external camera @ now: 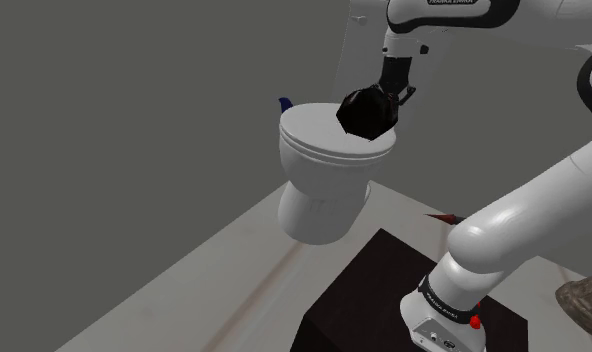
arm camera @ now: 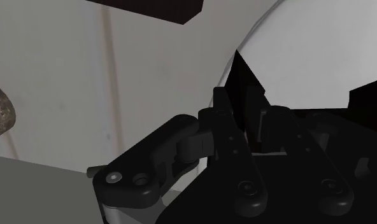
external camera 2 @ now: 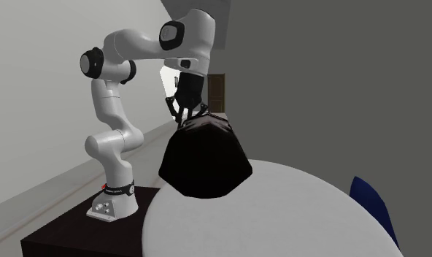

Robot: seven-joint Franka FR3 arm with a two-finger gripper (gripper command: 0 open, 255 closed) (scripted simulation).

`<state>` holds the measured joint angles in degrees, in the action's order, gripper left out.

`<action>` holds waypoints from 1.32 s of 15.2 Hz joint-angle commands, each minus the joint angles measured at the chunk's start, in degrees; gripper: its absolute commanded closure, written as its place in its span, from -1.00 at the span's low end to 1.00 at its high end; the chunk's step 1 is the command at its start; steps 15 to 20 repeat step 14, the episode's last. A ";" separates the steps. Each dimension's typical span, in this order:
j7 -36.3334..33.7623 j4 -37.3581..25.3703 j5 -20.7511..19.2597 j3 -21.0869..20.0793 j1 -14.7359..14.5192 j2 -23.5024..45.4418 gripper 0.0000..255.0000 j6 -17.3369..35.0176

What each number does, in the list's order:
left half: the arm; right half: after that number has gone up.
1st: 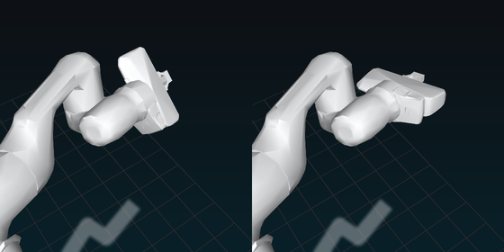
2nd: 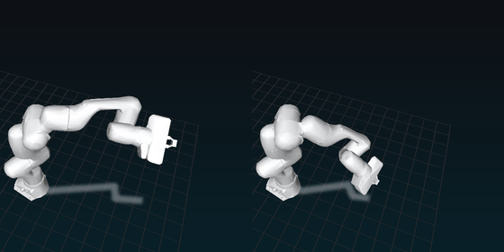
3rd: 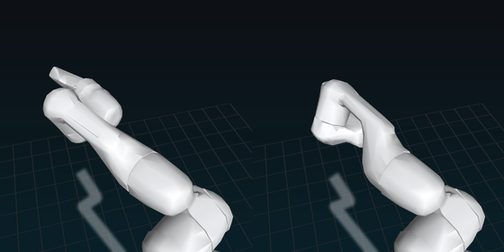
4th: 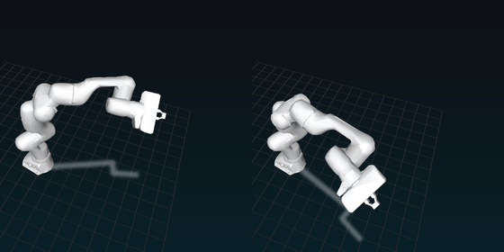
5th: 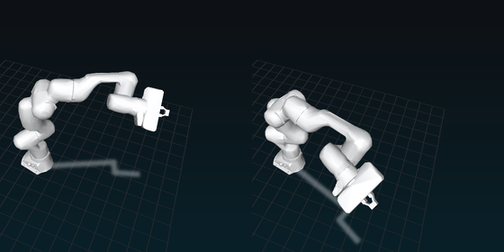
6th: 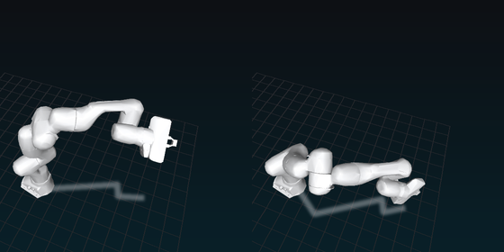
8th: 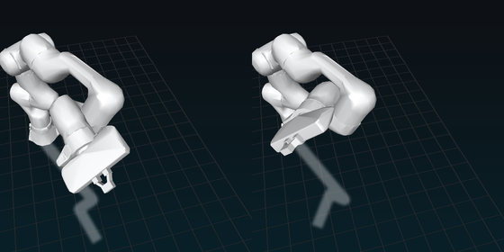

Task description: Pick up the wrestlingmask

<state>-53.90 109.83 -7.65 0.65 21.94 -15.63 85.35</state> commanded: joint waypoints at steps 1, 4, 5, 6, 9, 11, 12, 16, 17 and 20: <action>0.06 -1.75 0.04 -0.10 -0.04 0.30 1.00 -1.44; 0.33 -4.61 0.02 -0.15 -0.05 0.82 1.00 -3.77; 0.42 -5.59 0.01 -0.17 -0.05 1.02 1.00 -4.55; 0.51 -6.59 0.01 -0.18 -0.04 1.23 1.00 -5.33; 0.78 -9.69 -0.03 -0.23 -0.04 1.95 1.00 -7.70; 0.97 -11.85 -0.07 -0.27 -0.04 2.50 1.00 -9.30; 1.07 -12.96 -0.09 -0.29 -0.04 2.79 1.00 -10.11; 1.08 -13.13 -0.09 -0.29 -0.04 2.84 1.00 -10.23; 1.08 -13.13 -0.09 -0.29 -0.04 2.84 1.00 -10.23; 1.08 -13.13 -0.09 -0.29 -0.04 2.84 1.00 -10.23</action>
